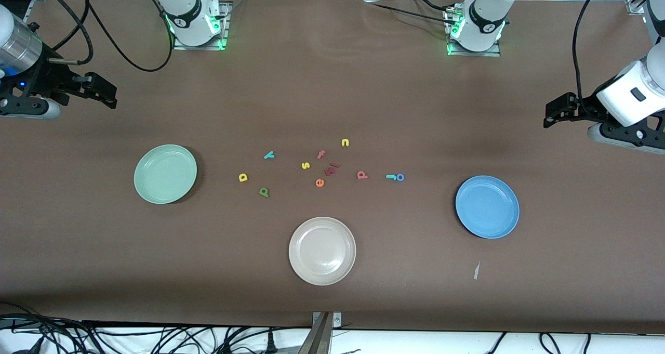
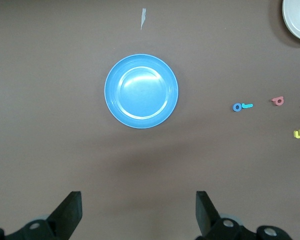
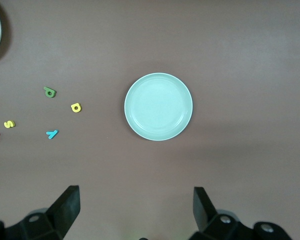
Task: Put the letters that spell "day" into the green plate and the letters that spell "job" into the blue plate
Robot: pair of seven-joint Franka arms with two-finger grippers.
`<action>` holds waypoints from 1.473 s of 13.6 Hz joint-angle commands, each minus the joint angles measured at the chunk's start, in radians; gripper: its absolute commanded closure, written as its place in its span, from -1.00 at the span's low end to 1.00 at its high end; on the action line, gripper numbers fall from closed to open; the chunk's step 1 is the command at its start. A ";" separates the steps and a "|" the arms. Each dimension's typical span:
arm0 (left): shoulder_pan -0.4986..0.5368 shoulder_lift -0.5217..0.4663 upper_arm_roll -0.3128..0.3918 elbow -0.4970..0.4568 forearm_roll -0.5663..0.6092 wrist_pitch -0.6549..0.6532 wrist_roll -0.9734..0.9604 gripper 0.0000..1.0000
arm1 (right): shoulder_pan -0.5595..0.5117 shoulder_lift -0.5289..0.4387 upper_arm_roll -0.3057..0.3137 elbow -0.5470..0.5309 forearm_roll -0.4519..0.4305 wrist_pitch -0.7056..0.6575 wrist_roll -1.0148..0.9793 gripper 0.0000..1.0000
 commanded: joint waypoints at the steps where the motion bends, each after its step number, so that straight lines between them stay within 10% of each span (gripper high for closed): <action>1: 0.013 0.000 -0.005 0.007 -0.018 -0.003 0.024 -1.00 | -0.002 -0.013 0.004 0.010 0.009 -0.023 0.014 -1.00; 20: 0.011 0.000 -0.005 0.009 -0.019 -0.003 0.024 -1.00 | 0.000 -0.014 0.027 0.024 0.018 -0.018 -0.001 -1.00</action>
